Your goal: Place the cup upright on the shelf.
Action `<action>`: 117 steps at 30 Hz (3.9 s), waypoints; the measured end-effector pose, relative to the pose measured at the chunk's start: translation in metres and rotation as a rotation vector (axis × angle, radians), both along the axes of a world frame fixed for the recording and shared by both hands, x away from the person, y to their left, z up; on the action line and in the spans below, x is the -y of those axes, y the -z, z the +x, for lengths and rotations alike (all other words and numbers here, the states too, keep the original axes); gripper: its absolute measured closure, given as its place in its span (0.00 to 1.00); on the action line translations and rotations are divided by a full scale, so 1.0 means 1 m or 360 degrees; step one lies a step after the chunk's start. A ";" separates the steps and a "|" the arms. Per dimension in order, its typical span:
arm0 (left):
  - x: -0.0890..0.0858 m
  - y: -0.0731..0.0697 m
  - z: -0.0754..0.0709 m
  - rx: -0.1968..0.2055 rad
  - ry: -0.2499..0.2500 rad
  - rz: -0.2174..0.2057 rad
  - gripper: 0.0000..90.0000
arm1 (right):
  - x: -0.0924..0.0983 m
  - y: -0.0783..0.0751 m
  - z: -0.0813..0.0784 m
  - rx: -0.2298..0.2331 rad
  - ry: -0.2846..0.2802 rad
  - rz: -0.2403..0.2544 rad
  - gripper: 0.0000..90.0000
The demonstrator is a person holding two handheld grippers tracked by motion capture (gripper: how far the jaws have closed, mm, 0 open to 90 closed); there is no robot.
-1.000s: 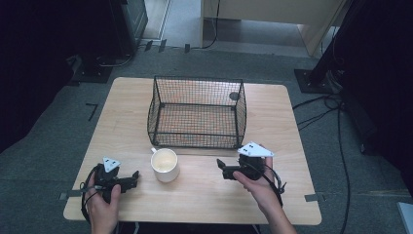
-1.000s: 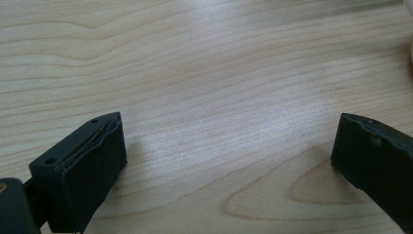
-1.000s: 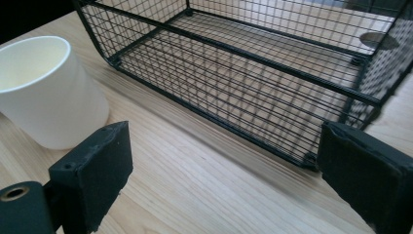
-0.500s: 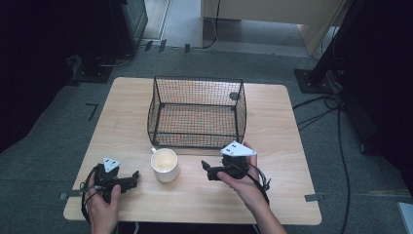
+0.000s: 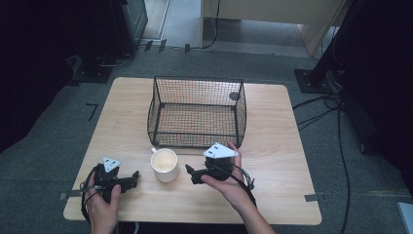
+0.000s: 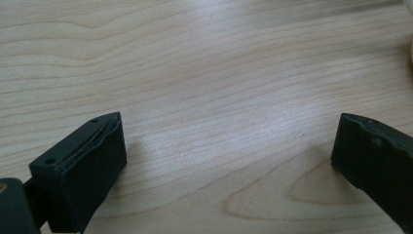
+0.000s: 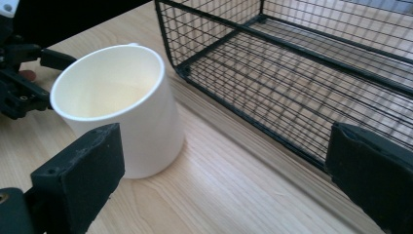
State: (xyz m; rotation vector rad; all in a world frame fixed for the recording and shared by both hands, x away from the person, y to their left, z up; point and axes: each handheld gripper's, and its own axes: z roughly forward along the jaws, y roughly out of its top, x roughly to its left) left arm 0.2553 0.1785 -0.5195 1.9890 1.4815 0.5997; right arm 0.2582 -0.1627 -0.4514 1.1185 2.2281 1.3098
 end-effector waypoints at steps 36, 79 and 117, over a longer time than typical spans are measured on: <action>0.000 0.000 0.000 0.0001 -0.0001 -0.0001 0.00 | -0.077 0.024 0.003 -0.0037 -0.0181 0.0007 0.01; 0.000 0.000 0.000 0.0000 0.0000 0.0000 0.00 | -0.101 0.038 0.006 0.0098 -0.0205 -0.0041 0.10; 0.000 0.000 0.000 0.0000 -0.0001 0.0000 0.00 | -0.047 -0.075 0.041 0.0400 -0.0090 0.0159 0.10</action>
